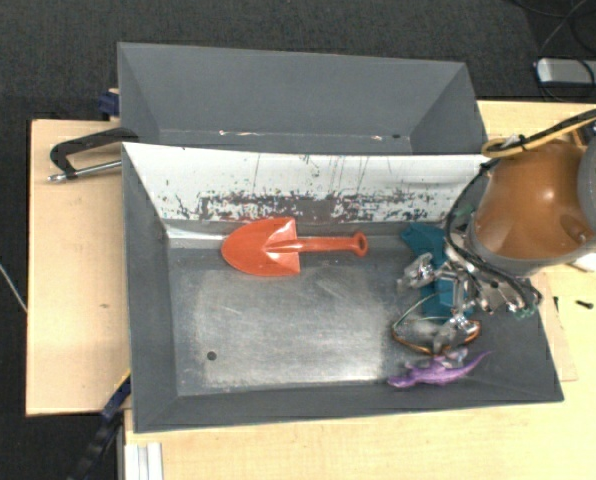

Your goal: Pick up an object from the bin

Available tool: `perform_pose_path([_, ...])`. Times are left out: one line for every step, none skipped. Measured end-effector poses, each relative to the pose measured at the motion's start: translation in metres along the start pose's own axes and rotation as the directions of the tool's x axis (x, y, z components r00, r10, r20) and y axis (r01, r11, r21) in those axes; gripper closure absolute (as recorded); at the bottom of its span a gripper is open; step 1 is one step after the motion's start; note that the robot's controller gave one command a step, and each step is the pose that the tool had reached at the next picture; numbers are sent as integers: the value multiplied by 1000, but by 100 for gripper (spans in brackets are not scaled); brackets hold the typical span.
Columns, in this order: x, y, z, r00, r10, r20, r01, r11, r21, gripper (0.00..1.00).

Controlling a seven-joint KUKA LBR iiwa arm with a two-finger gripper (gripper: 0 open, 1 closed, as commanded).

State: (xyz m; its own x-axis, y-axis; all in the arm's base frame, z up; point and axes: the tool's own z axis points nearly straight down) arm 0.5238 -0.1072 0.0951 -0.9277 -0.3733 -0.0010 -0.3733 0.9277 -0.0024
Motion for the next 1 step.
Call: perform_pose_path([31, 2, 22, 1000, -12, 9, 12, 1000, 2, 100])
